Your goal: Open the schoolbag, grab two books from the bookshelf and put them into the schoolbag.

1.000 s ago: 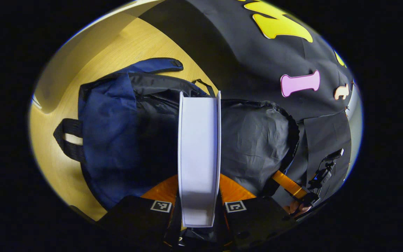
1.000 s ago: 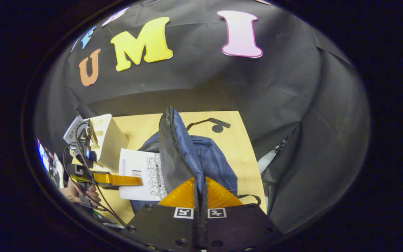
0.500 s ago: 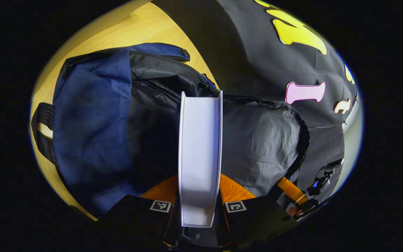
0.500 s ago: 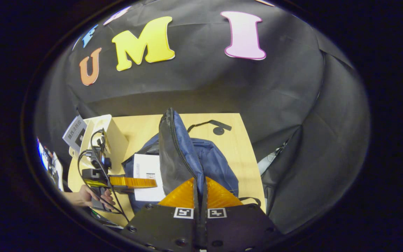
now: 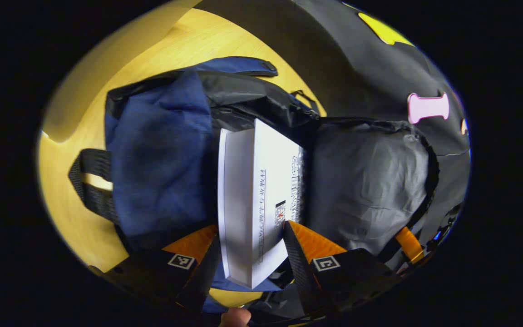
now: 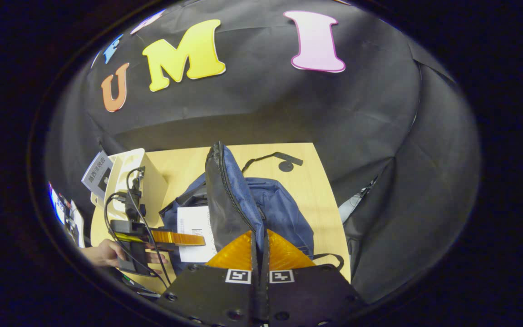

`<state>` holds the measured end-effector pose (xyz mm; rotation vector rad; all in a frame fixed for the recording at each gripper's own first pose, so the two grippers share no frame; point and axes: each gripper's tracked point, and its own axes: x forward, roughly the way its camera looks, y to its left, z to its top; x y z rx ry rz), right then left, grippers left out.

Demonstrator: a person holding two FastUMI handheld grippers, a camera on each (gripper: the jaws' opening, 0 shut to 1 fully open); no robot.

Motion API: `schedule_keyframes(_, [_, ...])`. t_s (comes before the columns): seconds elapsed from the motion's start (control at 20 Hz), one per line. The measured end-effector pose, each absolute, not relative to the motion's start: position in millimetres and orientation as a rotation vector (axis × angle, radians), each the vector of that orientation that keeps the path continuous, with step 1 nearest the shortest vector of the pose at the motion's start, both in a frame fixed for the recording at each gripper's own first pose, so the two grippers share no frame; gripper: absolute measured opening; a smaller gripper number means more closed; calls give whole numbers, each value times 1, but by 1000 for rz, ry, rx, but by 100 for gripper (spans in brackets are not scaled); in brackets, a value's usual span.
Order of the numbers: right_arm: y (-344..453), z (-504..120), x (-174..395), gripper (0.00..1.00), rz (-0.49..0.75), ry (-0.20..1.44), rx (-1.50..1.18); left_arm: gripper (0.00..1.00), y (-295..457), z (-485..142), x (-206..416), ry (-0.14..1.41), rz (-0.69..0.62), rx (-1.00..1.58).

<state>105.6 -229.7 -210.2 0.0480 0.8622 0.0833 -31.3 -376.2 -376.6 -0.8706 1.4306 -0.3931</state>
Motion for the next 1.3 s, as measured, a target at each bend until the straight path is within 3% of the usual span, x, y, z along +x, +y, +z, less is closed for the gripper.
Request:
schedule_keyframes(0.05, [-229, -212, 106, 0, 84, 863, 48, 92, -370, -377, -32, 1450, -369, -822])
schedule_keyframes(0.1, [-228, -212, 106, 0, 84, 864, 45, 80, -362, -378, -32, 1459, -348, -765])
schedule_keyframes(0.35, [-225, -215, 105, 0, 83, 865, 43, 80, -315, -352, -33, 1453, -334, -469])
schedule_keyframes(0.65, [-215, -211, 102, 0, 85, 854, 25, 79, -256, -297, -15, 1257, -324, -179])
schedule_keyframes(1.0, [-200, -208, 93, 0, 78, 844, -2, 80, -172, -217, 5, 1074, -252, -106])
schedule_keyframes(1.3, [-185, -204, 84, 0, 69, 832, -20, 80, -45, -144, 29, 916, -95, -65])
